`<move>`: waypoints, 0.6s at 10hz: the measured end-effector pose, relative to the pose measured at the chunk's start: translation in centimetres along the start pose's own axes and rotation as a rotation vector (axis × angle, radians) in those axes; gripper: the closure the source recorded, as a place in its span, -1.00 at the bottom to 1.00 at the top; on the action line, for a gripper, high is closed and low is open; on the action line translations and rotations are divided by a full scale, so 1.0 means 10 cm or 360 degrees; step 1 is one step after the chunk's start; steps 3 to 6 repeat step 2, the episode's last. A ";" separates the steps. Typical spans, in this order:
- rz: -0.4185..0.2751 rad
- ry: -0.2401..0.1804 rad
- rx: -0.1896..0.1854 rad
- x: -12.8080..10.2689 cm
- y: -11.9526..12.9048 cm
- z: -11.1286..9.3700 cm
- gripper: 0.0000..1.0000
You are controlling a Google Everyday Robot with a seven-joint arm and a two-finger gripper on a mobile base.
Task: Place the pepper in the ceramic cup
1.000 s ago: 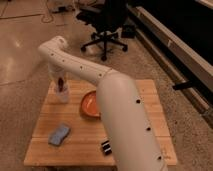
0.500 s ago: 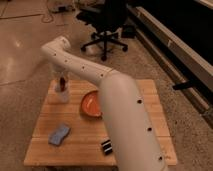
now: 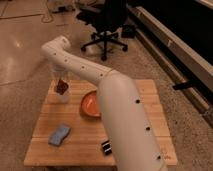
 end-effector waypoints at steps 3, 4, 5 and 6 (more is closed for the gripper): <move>0.0018 0.0012 0.0005 -0.03 0.05 -0.03 0.06; 0.0018 0.0012 0.0005 -0.03 0.05 -0.03 0.06; 0.0018 0.0012 0.0005 -0.03 0.05 -0.03 0.06; 0.0018 0.0012 0.0005 -0.03 0.05 -0.03 0.06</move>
